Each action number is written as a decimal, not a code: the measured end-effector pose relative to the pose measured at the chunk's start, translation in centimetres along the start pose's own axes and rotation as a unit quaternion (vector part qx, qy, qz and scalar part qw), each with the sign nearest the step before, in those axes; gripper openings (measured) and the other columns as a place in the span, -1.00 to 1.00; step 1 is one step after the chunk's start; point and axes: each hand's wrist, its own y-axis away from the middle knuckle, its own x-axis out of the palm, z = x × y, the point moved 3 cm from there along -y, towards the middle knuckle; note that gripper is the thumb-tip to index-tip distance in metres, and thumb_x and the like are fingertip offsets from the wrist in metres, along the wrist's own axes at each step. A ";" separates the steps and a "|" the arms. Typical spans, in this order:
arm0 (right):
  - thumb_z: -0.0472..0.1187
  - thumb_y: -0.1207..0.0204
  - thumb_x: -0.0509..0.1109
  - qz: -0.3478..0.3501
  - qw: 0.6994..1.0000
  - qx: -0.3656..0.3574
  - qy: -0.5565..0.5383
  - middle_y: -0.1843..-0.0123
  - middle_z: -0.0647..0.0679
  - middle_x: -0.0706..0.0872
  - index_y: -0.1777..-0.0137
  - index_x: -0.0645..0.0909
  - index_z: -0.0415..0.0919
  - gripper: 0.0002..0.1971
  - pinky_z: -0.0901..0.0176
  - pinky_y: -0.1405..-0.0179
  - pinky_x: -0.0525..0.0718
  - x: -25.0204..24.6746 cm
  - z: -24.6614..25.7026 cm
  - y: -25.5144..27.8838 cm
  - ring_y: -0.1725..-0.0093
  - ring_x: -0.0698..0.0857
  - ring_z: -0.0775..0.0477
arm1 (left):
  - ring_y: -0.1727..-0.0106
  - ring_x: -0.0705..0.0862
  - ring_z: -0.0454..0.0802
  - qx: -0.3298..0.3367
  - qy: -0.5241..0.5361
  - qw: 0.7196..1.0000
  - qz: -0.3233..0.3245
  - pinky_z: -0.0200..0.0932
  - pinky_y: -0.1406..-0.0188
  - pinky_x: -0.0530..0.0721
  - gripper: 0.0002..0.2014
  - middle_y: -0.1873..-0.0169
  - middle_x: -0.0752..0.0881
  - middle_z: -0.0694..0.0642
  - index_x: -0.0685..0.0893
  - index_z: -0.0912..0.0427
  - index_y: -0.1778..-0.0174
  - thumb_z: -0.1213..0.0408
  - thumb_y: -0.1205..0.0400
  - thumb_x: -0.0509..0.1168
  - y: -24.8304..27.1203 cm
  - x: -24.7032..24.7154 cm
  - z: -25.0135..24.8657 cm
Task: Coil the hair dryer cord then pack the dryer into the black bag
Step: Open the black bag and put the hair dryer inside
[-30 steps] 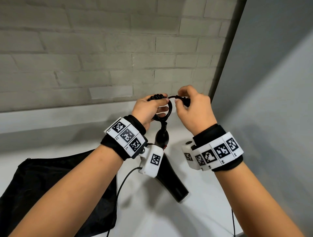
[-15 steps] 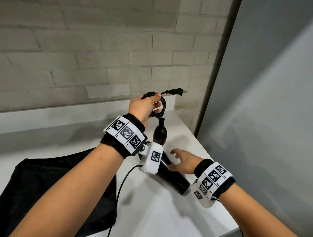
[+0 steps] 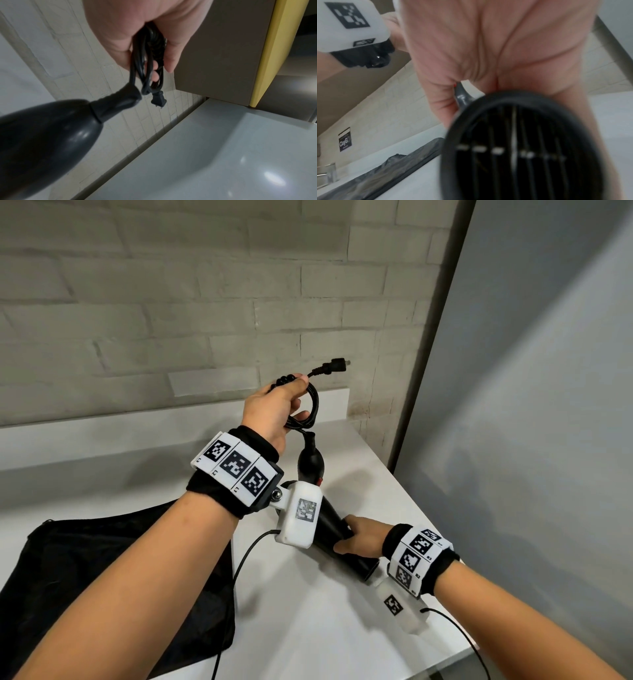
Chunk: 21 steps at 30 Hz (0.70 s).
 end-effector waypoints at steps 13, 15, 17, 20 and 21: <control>-0.19 -0.49 0.30 -0.226 0.960 0.135 0.096 -0.35 -0.30 0.36 -0.38 0.19 -0.29 -0.47 -0.22 -0.23 0.57 -4.2 -4.1 -1.0 -0.25 0.53 -0.45 | 0.31 0.47 -0.15 -0.113 -0.144 0.983 -0.032 -0.19 0.29 0.48 -0.90 0.24 0.68 -0.09 0.61 -0.01 0.24 0.22 -0.59 0.30 -0.3 -7.3 4.2; -0.23 -0.48 0.30 -0.240 0.953 0.151 0.108 -0.34 -0.26 0.34 -0.39 0.17 -0.24 -0.47 -0.30 -0.24 0.54 -4.4 -4.6 -1.2 -0.27 0.48 -0.43 | 0.30 0.47 -0.14 -0.140 -0.172 0.975 -0.029 -0.18 0.28 0.49 -0.89 0.24 0.68 -0.06 0.60 0.00 0.25 0.22 -0.60 0.29 -0.3 -8.1 5.8; -0.28 -0.47 0.31 -0.251 0.946 0.158 0.128 -0.33 -0.23 0.34 -0.39 0.17 -0.21 -0.46 -0.29 -0.19 0.53 -4.5 -4.7 -1.3 -0.25 0.47 -0.39 | 0.34 0.45 -0.12 -0.161 -0.206 0.965 -0.032 -0.21 0.30 0.49 -0.89 0.25 0.67 -0.02 0.59 0.03 0.25 0.25 -0.60 0.29 -0.4 -8.9 7.3; -0.32 -0.45 0.34 -0.257 0.940 0.158 0.160 -0.37 -0.20 0.32 -0.44 0.13 -0.17 -0.39 -0.26 -0.18 0.50 -4.6 -4.4 -1.6 -0.25 0.45 -0.35 | 0.39 0.43 -0.10 -0.192 -0.258 0.946 -0.034 -0.21 0.31 0.47 -0.95 0.29 0.67 0.03 0.63 0.11 0.17 0.29 -0.60 0.29 -0.7 -9.7 9.0; -0.33 -0.44 0.35 -0.258 0.938 0.159 0.169 -0.38 -0.19 0.31 -0.45 0.12 -0.17 -0.37 -0.25 -0.18 0.50 -4.7 -4.3 -1.7 -0.26 0.44 -0.35 | 0.40 0.43 -0.09 -0.203 -0.277 0.939 -0.029 -0.21 0.30 0.46 -0.94 0.31 0.67 0.03 0.63 0.12 0.18 0.30 -0.60 0.28 -0.8 -9.8 9.4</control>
